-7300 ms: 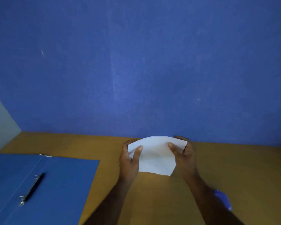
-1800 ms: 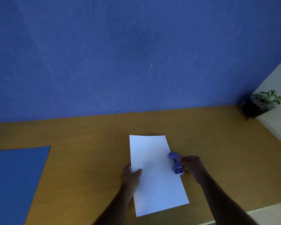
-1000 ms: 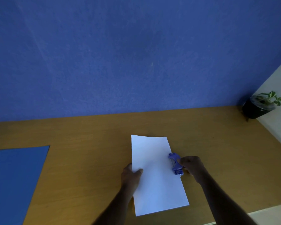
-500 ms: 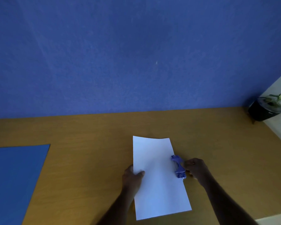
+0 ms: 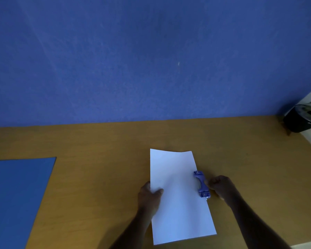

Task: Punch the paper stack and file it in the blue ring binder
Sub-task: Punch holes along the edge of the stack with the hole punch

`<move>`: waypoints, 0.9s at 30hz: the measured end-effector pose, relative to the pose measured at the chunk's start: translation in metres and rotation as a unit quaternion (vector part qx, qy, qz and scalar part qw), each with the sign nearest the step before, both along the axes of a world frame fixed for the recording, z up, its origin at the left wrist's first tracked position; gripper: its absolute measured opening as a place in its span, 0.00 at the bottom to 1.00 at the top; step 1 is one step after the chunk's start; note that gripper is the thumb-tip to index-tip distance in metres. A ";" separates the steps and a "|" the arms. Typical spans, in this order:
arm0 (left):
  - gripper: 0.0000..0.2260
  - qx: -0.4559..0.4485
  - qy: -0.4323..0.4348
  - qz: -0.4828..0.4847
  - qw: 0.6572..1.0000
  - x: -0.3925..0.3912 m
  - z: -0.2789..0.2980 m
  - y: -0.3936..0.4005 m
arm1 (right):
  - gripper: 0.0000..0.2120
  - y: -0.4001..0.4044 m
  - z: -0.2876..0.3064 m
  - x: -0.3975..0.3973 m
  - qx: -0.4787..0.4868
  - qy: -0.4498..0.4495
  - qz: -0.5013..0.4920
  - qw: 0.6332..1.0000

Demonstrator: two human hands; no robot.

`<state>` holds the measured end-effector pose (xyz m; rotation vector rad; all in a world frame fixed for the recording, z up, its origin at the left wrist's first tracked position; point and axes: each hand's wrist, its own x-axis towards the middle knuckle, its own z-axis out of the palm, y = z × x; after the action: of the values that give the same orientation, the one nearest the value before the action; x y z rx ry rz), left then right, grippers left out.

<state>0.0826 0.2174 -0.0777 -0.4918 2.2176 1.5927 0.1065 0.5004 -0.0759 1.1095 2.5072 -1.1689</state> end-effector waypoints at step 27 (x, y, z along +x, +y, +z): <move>0.19 0.030 -0.010 0.057 0.998 -0.016 0.023 -0.062 | 0.18 -0.047 0.053 0.006 0.137 0.120 -0.007 0.983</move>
<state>0.0667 0.1556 -0.0552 -0.6249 2.1547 1.6986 0.1125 0.4538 -0.0225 1.1058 2.9216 -1.0407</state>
